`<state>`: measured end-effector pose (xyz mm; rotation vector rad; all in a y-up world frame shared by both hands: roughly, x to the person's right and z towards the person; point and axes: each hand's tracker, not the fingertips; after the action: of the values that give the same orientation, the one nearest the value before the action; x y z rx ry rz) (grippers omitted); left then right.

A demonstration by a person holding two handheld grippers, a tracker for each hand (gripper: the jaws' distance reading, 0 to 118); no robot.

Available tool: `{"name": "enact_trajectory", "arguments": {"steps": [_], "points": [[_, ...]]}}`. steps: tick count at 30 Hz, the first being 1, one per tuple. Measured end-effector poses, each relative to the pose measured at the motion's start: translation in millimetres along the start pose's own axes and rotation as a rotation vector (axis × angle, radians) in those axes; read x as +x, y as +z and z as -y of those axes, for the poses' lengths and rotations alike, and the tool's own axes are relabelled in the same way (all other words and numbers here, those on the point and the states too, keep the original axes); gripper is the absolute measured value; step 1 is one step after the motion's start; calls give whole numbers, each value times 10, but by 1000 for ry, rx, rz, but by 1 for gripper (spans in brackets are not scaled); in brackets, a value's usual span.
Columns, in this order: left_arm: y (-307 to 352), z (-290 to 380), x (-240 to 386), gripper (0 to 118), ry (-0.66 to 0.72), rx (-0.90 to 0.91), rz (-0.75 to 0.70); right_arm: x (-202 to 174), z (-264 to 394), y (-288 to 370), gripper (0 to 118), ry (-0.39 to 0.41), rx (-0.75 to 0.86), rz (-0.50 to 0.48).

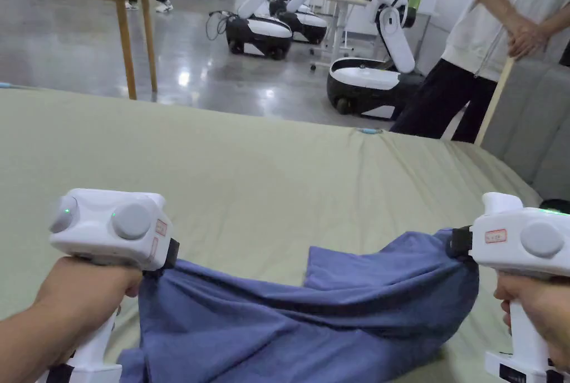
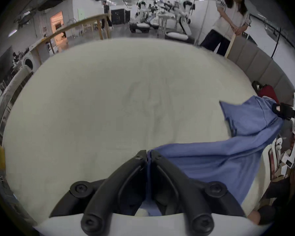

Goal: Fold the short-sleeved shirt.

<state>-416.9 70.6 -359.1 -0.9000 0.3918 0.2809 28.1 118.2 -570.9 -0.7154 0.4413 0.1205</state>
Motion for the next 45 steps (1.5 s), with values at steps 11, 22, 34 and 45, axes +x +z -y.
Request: {"name": "enact_trajectory", "arguments": {"steps": [11, 22, 34, 45], "points": [[1973, -834, -550, 3, 52, 381, -47, -433, -1037, 1522, 8, 53, 261, -20], [3756, -1714, -747, 2, 42, 702, -102, -933, -2189, 3176, 8, 112, 536, 7], [4000, -2181, -802, 2, 35, 793, -148, -1132, -2699, 3274, 8, 118, 593, 5], [3707, -2773, -942, 2, 27, 815, -172, -1317, -3128, 2658, 8, 124, 588, -2]]}}
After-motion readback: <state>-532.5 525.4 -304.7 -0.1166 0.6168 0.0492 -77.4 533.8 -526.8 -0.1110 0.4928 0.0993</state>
